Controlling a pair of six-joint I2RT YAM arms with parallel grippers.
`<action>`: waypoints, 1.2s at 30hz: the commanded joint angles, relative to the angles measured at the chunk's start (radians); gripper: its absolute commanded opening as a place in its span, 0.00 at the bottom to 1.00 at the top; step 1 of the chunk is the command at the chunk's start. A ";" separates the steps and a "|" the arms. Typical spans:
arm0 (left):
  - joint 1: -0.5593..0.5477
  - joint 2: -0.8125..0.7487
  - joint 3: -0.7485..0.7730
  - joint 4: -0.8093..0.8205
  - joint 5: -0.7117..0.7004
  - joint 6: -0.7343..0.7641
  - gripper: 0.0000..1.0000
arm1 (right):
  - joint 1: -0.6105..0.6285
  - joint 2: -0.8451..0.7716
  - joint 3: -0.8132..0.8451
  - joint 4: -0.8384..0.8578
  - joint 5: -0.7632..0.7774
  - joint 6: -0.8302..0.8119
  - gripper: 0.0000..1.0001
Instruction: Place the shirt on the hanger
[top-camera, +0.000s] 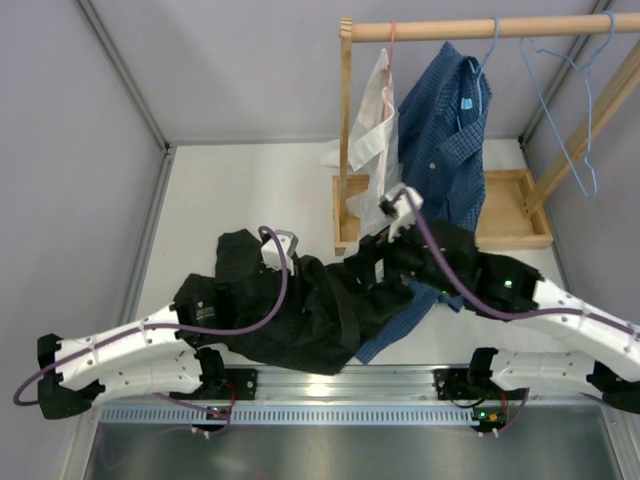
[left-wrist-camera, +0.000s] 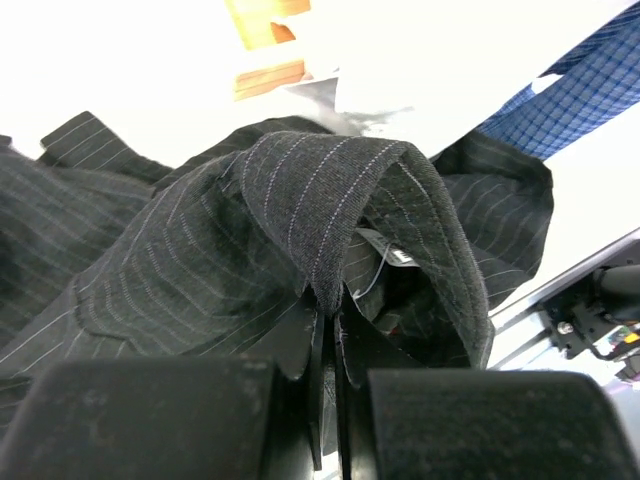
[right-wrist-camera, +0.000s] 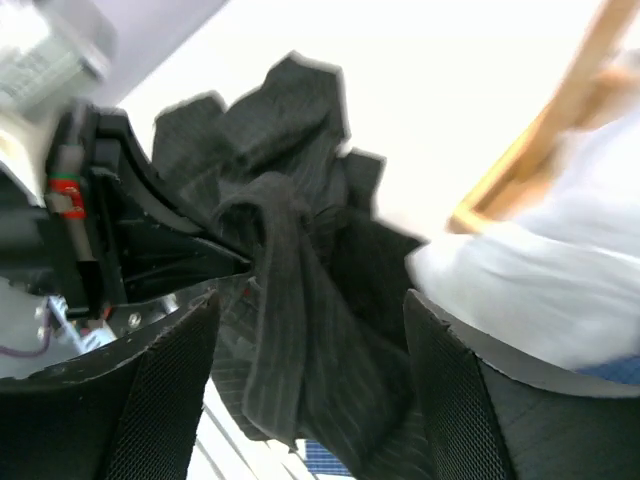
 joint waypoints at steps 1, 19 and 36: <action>0.000 -0.001 0.045 -0.054 -0.032 -0.020 0.00 | -0.011 -0.125 0.129 -0.150 0.224 -0.074 0.74; 0.000 -0.047 0.135 -0.307 -0.023 -0.011 0.00 | -1.104 0.224 0.858 -0.497 0.229 -0.375 0.99; 0.000 -0.064 0.074 -0.331 -0.007 0.081 0.00 | -1.349 0.180 0.534 -0.380 -0.419 -0.456 0.81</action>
